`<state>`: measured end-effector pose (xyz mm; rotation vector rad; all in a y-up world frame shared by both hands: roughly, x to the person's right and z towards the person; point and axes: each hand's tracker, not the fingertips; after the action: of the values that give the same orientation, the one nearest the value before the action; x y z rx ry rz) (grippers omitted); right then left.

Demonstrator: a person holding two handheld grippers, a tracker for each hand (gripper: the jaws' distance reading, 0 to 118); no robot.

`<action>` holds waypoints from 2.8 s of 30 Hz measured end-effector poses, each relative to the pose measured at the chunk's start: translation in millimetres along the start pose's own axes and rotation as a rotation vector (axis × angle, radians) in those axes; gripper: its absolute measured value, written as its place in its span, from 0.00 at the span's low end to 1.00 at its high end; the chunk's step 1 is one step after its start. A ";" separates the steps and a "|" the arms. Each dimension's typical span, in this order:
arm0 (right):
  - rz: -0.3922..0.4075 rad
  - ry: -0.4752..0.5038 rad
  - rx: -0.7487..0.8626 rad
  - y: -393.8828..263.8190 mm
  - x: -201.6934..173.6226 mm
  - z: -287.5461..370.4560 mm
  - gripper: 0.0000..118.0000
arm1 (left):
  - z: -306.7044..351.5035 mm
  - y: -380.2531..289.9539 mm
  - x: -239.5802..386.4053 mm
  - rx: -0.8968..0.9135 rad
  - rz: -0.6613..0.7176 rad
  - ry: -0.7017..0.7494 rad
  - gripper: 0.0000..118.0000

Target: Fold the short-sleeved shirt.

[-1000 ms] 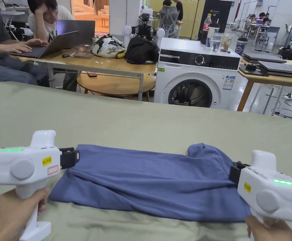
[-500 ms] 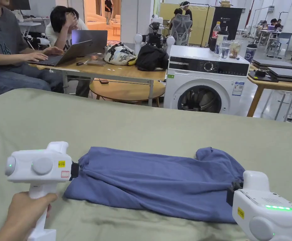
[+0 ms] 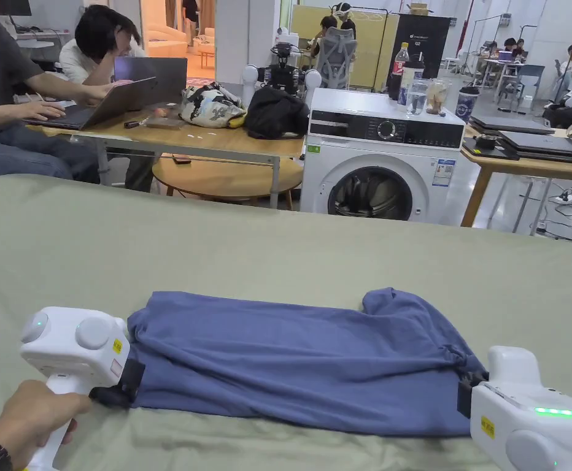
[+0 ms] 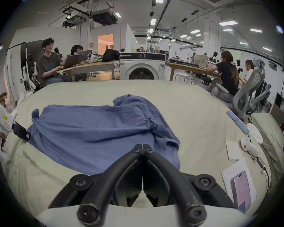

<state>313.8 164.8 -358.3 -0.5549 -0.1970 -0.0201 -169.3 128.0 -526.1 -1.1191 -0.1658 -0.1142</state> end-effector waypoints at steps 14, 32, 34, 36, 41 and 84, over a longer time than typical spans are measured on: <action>0.035 0.026 -0.451 1.3 48.1 -99.4 0.37 | 38.3 -30.6 -15.6 0.153 0.079 -0.115 0.02; 0.052 0.057 -0.284 0.7 40.1 26.6 0.01 | 113.1 -80.0 -20.1 0.284 0.048 -0.112 0.02; 0.049 0.060 -0.313 -12.8 41.5 45.3 0.01 | 122.6 -100.9 -25.7 0.276 0.058 -0.120 0.02; 0.053 0.061 -0.354 -31.7 40.5 63.7 0.01 | 127.3 -124.0 -31.1 0.258 0.069 -0.130 0.02; 0.099 0.054 -0.416 -80.5 29.6 90.8 0.01 | 116.5 -176.4 -37.4 0.185 0.073 -0.130 0.02; 0.046 0.076 0.025 -27.1 -72.6 37.9 0.00 | 32.9 28.1 -57.3 0.140 0.160 -0.152 0.50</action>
<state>233.9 159.2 -326.5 -0.5322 -0.1105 0.0060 -223.1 170.3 -547.8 -0.9970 -0.2156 0.1239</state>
